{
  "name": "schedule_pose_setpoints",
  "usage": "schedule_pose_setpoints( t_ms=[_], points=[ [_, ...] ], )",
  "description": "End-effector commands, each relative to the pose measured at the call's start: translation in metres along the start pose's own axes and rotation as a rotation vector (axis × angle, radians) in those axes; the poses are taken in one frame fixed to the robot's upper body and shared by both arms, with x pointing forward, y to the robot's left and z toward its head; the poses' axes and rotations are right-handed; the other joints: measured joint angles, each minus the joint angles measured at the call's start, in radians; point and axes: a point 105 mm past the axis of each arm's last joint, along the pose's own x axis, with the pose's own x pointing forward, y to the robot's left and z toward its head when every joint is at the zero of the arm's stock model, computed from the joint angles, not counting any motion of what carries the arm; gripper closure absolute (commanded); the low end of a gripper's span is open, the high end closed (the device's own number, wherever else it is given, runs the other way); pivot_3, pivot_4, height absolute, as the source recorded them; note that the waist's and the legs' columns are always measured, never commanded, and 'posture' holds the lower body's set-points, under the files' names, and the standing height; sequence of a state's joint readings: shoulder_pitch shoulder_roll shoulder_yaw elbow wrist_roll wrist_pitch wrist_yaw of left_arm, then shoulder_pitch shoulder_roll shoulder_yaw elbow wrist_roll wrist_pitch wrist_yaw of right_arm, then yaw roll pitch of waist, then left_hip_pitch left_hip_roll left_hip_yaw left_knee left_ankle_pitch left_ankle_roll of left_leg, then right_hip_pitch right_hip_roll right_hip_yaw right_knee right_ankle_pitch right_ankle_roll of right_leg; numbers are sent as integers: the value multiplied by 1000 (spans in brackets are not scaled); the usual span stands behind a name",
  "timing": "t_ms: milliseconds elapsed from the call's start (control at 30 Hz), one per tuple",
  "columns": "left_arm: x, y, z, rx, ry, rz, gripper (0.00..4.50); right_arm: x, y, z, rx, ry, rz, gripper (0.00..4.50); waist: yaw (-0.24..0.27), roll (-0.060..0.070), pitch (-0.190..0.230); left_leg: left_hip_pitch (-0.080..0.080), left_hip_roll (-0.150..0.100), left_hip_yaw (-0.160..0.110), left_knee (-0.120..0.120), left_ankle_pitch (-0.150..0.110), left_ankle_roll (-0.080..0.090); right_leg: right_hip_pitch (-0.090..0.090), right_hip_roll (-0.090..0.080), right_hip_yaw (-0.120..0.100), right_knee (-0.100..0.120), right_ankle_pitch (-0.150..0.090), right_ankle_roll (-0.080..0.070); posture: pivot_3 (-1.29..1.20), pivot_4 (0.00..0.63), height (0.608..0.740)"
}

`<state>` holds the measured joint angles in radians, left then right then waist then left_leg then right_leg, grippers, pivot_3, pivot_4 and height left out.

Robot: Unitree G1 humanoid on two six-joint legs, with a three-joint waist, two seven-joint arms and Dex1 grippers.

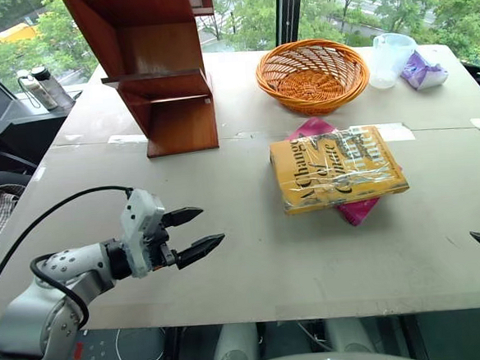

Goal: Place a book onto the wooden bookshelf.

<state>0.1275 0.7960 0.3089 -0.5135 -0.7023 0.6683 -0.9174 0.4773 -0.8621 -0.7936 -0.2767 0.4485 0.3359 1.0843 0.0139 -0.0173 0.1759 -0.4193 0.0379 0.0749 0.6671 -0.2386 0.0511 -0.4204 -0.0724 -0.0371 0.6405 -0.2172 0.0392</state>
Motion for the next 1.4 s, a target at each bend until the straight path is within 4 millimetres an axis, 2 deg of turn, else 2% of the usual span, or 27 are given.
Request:
schedule_pose_setpoints(
  t_ms=[33, 100, 200, 300, 433, 567, 667, 867, 1133, 1400],
  points=[
    [3, -5, 19, 60, -58, -26, 84, 7, -10, 21, -80, -44, -80, 0, 0, 0, 0, 0, 0, 0, 0, 0, 0, 0, 0, 0, 0, 0, 0, 0, 150, 733],
    [9, -8, 34, 73, -110, -55, 84, 18, -19, 41, -117, -87, -186, 0, -3, 0, 0, 0, 0, 0, 0, 0, 0, 0, 0, 0, 0, 0, 0, 0, 150, 733],
    [14, -18, 49, 120, -138, -119, 84, 32, -28, 64, -71, -57, -197, 0, -3, 1, 0, 1, 0, 1, 1, 0, 0, 0, 0, 0, 1, 2, -2, 0, 150, 733],
    [18, -29, 54, 181, -128, -182, 0, 44, -42, 87, -72, -56, -255, 787, -1, 1, 0, 0, 0, 2, 1, 0, 0, 0, 0, -1, 1, 3, -4, 0, 150, 733],
    [22, -39, 55, 220, -124, -225, 0, 72, -36, 109, -135, -28, -228, 2743, -1, 1, 0, -7, 0, 2, 0, 2, 4, -6, 3, -2, 0, 4, -6, 0, 150, 733],
    [27, -45, 55, 219, -138, -240, 0, 102, -37, 109, -221, 66, -228, 4466, 0, 1, 0, -13, -1, 4, 2, 3, 4, -12, 6, -2, 1, 4, -6, 0, 150, 733],
    [28, -50, 52, 221, -139, -244, 0, 120, -36, 102, -256, 135, -209, 4466, -1, 1, 0, -13, -1, 5, 3, 3, 4, -12, 6, -2, 1, 4, -5, 0, 150, 733],
    [32, -55, 50, 204, -159, -231, 0, 136, -32, 96, -263, 216, -156, 4466, -1, 1, 0, -13, -1, 5, 3, 3, 4, -12, 7, -2, 1, 4, -5, 0, 150, 733],
    [30, -55, 44, 186, -156, -196, 0, 137, 5, 82, -199, 284, 11, 4466, -1, 0, 0, -12, 0, 5, 3, 3, 4, -12, 8, -2, 2, 4, -5, 0, 150, 733],
    [32, -54, 44, 182, -158, -189, 0, 135, 18, 81, -186, 275, 50, 4466, -1, 0, 0, -12, 0, 5, 4, 3, 4, -12, 8, -2, 2, 4, -5, 0, 150, 733]
  ],
)
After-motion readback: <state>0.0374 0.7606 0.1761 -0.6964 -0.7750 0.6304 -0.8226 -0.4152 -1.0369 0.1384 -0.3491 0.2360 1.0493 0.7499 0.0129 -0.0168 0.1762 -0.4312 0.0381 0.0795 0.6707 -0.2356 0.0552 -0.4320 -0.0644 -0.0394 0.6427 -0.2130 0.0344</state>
